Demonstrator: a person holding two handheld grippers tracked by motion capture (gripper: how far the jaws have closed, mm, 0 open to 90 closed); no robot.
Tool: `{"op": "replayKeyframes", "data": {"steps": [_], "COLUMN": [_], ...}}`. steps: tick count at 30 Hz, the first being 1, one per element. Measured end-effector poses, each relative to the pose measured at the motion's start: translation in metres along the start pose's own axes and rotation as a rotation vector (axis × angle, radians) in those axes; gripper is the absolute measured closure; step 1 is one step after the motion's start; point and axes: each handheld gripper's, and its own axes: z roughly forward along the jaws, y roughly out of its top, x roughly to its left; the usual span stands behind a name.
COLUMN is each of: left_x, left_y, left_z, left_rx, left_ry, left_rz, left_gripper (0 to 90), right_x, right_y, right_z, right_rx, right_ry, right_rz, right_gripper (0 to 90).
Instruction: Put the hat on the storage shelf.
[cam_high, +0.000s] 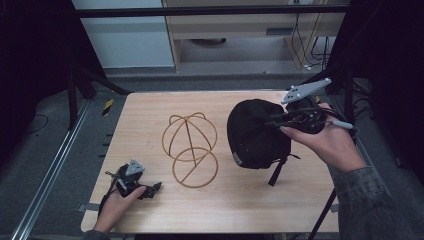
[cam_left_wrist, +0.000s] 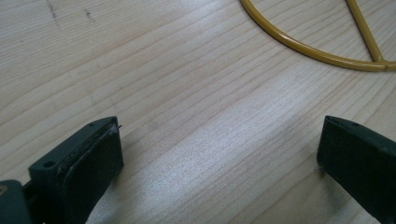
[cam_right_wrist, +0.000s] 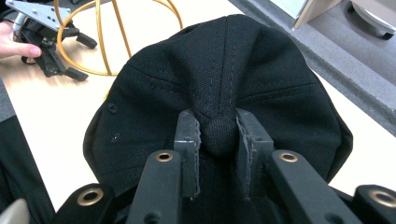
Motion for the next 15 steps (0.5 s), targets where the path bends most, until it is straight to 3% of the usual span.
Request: {"op": "replayKeyframes", "data": {"steps": [15], "left_x": [0.0], "left_y": [0.0], "left_z": [0.0], "left_rx": [0.0], "left_ry": [0.001], "left_rz": [0.0], "left_gripper": [0.0], "right_x": [0.0051], "right_y": [0.0068], "right_z": [-0.0061], "right_rx": [-0.025], "right_ry": [0.015], "right_rz": [-0.013], "right_gripper": [73.1]}}
